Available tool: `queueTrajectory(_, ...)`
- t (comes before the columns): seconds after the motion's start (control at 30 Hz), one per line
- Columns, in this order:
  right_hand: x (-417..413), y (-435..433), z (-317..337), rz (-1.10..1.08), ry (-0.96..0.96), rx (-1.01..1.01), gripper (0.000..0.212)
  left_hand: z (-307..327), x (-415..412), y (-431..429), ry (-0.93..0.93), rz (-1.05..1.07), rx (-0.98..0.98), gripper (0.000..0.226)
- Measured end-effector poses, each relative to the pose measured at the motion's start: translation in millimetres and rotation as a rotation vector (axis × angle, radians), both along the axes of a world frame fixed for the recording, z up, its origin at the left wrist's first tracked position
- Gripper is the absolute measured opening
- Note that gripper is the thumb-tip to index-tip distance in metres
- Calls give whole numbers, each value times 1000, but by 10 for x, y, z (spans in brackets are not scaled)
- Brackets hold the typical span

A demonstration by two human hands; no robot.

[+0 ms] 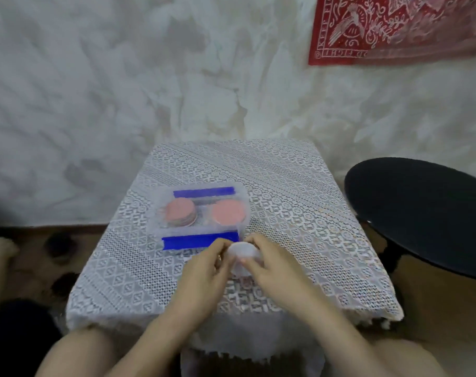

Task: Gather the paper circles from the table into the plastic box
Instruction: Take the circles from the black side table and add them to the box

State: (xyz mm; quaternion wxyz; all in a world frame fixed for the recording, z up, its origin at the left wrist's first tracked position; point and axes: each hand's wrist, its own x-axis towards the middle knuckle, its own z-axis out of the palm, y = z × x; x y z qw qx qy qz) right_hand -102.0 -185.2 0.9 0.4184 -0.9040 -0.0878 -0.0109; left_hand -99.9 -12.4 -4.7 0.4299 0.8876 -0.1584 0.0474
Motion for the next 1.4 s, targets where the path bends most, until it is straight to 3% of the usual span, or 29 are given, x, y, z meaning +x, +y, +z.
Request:
queueTrajectory(0.07,10,171,-7,38,-201,-194,12,12,8,224,-109,55,119,17)
queueTrajectory(0.13,16,306,-6,46,-268,-314,15,22,23,365,-213,94,225,11)
queueTrajectory(0.53,-34,509,-116,123,-179,-439,15,-136,5,594,-196,14,266,9)
queueTrajectory(0.87,0,647,-48,136,-179,-452,13,-111,70,645,-149,51,307,5)
queueTrajectory(1.03,151,746,247,83,-204,-252,11,117,217,765,-207,102,290,3)
queueTrajectory(1.23,506,929,490,46,-125,-168,18,361,518,950,-239,211,293,29)
queueTrajectory(1.4,884,1035,588,31,-38,-157,6,387,813,1073,-189,271,326,44)
